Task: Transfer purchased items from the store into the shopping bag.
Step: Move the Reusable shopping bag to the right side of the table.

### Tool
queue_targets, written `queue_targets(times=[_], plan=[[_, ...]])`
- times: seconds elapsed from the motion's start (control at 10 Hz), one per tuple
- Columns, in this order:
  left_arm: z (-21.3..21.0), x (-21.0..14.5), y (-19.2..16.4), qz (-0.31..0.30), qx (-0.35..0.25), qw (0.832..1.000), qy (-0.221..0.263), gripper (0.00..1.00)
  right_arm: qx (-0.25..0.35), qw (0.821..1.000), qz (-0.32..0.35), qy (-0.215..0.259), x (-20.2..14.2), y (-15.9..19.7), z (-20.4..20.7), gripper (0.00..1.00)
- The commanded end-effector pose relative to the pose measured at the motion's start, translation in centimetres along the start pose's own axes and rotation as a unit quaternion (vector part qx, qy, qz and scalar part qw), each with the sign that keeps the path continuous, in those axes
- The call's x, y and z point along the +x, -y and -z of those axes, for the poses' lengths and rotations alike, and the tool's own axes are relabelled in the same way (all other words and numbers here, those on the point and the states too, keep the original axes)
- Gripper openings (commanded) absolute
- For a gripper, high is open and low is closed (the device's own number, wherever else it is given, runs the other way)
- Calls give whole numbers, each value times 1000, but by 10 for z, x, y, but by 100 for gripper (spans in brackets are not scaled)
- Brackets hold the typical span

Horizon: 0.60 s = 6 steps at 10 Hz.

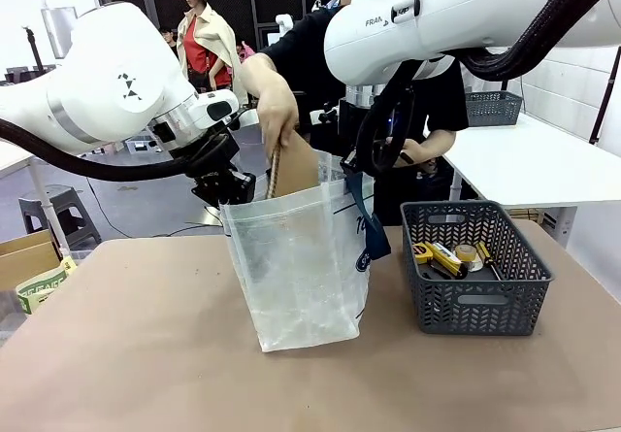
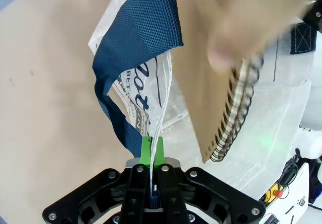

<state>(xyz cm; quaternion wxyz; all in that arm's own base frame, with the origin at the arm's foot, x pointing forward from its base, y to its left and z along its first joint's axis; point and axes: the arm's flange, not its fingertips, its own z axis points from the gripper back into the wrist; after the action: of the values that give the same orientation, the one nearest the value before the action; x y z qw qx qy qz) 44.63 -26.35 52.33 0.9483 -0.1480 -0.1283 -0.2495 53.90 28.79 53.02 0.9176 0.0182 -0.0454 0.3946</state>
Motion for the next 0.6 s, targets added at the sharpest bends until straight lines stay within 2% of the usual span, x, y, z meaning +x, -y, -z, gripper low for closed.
queue_targets(times=[0.0, 0.5], plan=[[0, 0, 0, 2, 3, 1000, 0, 0, 0, 1000, 0, 0, 0, 1, 0, 0], [0, 0, 0, 2, 3, 1000, 0, 0, 0, 1000, 0, 0, 0, 1, 0, 0]])
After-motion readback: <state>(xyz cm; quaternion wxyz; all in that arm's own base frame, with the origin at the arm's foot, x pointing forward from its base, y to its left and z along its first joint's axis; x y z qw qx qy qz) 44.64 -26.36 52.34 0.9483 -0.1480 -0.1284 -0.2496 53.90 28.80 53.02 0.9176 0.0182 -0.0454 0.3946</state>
